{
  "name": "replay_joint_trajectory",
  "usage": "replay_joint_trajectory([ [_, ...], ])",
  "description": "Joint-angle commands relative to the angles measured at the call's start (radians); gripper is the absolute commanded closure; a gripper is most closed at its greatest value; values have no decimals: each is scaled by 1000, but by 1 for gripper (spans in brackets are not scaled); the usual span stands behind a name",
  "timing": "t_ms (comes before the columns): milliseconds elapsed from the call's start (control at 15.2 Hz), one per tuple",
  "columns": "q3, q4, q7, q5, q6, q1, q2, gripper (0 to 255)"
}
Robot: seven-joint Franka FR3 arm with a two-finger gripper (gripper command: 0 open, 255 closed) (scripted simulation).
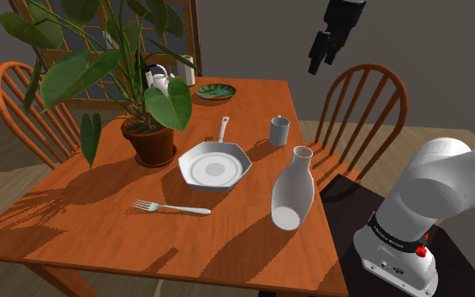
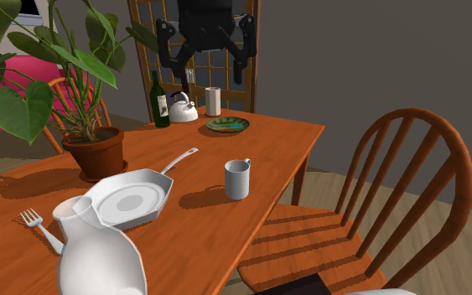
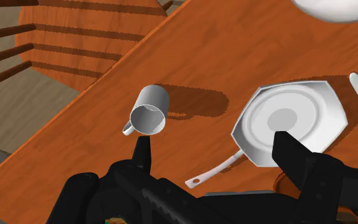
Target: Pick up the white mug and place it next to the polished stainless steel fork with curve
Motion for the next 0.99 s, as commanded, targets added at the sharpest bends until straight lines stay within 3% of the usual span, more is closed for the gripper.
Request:
replay_joint_trajectory([
  [0,0,0,0,0,0,0,0,0],
  [924,-83,-138,-59,-8,400,-18,334,0],
])
